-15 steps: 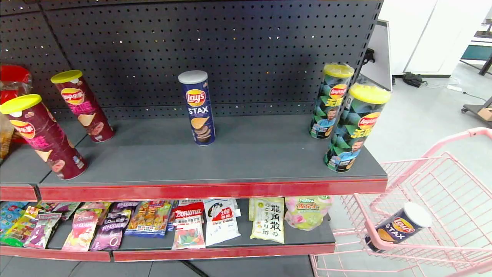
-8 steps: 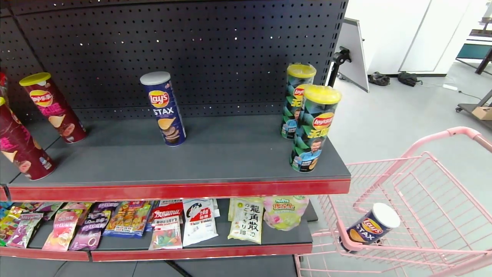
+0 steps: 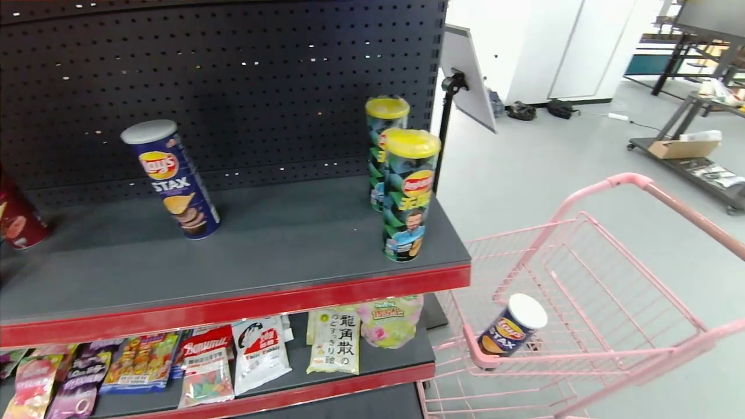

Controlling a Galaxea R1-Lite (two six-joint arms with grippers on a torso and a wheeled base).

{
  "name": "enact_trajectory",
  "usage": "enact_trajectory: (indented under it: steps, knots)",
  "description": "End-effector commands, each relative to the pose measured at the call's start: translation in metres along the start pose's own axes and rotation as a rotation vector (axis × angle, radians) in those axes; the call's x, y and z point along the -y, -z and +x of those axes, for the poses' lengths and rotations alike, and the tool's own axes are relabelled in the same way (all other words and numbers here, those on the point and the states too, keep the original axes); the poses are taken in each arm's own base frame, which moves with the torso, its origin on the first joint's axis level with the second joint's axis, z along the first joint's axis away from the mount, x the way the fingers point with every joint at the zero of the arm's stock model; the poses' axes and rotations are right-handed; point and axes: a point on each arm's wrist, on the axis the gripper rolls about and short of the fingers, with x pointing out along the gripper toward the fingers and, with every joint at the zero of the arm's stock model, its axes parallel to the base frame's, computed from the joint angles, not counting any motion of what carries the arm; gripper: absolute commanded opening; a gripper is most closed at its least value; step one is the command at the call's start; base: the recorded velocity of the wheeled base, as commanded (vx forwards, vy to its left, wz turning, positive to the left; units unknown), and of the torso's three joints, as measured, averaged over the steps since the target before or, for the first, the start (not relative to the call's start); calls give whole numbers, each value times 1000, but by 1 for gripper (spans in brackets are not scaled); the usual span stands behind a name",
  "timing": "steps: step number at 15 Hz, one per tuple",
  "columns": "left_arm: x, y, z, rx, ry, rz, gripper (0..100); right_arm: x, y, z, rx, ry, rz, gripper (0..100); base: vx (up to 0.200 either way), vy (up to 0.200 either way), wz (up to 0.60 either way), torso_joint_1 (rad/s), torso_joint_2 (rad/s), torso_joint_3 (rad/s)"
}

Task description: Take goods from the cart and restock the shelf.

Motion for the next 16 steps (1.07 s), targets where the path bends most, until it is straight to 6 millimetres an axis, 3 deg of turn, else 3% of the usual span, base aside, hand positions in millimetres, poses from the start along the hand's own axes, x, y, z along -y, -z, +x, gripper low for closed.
enact_trajectory:
  steps: [1, 8, 16]
  knots:
    - [0, 0, 0, -1, 1, 0, 100, 0, 0, 0, 0, -1, 0, 100, 0, 0, -600, -2, 2, 2]
    - [0, 0, 0, -1, 1, 0, 100, 0, 0, 0, 0, -1, -2, 100, 0, 0, 0, 0, 0, 0]
    - [0, 0, 0, -1, 1, 0, 100, 0, 0, 0, 0, 1, 2, 100, 0, 0, 0, -135, 348, 207]
